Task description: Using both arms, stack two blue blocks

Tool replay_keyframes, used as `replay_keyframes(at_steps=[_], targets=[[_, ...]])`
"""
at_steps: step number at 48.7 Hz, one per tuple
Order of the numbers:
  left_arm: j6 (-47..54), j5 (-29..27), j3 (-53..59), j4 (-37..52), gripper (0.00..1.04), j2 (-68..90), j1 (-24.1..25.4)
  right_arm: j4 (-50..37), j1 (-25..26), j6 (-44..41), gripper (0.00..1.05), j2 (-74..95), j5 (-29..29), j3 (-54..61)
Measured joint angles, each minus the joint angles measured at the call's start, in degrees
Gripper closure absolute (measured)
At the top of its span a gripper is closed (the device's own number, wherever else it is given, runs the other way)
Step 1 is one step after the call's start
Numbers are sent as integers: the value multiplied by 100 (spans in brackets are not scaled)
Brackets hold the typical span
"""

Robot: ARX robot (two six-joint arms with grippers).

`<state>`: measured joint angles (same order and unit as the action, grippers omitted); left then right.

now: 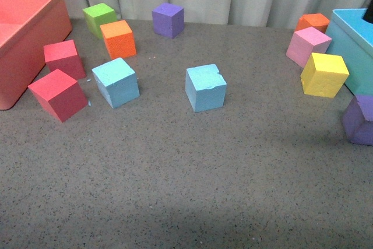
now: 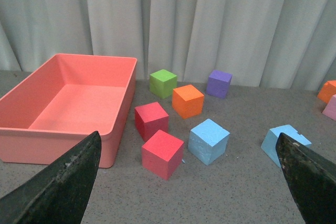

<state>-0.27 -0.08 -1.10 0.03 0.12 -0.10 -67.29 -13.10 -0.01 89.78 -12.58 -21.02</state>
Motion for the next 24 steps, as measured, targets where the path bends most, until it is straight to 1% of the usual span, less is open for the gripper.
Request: replay_keyframes(at_steps=[5, 11, 24], targets=[[0, 2, 0, 0, 7, 0, 0, 42, 214, 0, 104, -597, 219, 466], [0, 7, 0, 0, 7, 0, 0, 291, 487, 2, 104, -1338, 422, 1001], [0, 4, 0, 0, 7, 0, 0, 901, 745, 2, 104, -2468, 710, 1528]])
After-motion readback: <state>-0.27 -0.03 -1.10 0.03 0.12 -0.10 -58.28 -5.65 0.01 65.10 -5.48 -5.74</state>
